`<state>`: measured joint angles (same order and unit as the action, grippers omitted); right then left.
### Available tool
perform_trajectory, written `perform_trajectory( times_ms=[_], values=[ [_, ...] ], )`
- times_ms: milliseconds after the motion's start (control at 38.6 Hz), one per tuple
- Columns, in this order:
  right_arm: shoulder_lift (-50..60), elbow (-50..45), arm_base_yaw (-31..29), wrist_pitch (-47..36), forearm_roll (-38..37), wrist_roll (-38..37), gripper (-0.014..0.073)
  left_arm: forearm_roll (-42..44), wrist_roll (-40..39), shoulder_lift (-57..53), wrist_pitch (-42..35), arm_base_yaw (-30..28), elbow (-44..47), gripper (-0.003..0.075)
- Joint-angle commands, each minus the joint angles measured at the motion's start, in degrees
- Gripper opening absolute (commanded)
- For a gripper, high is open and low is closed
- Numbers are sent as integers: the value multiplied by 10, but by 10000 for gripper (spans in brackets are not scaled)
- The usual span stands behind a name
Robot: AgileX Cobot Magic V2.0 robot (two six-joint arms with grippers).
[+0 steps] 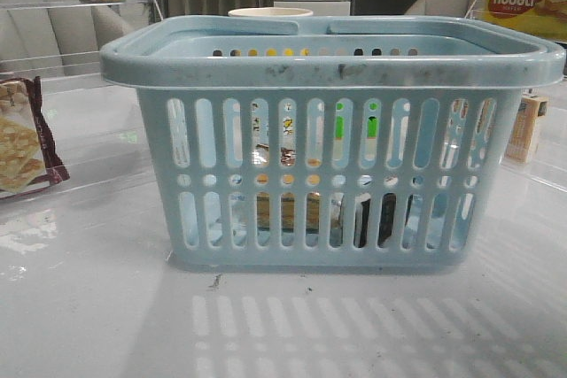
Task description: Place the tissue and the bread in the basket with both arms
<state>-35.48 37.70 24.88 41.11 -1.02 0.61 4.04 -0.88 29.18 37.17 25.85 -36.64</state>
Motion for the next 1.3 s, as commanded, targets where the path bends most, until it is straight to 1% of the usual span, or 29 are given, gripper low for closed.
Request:
perform_trajectory(
  times_ms=[0,52,181,285,544,674,751,803,1010,1269],
  values=[
    [1,15,0,-37,-6,5,56,-31,30,-38,-113,-34,38,99],
    [1,15,0,-37,-6,5,56,-45,42,-64,-137,-56,68,99],
    [1,15,0,-37,-6,5,56,-65,42,-130,-185,-109,144,99],
    [1,15,0,-37,-6,5,56,-73,42,-180,-210,-154,199,99],
    [1,15,0,-37,-6,5,56,-73,42,-274,-300,-213,319,99],
    [1,15,0,-37,-6,5,56,-73,42,-306,-341,-229,357,99],
    [1,15,0,-36,-6,5,56,-73,42,-305,-372,-229,370,99],
    [1,15,0,-38,-6,5,56,-73,42,-305,-368,-229,370,99],
    [1,15,0,-38,-6,5,56,-70,42,-305,-406,-229,370,99],
    [1,15,0,-38,-6,5,56,-70,42,-305,-409,-229,370,99]
  ],
)
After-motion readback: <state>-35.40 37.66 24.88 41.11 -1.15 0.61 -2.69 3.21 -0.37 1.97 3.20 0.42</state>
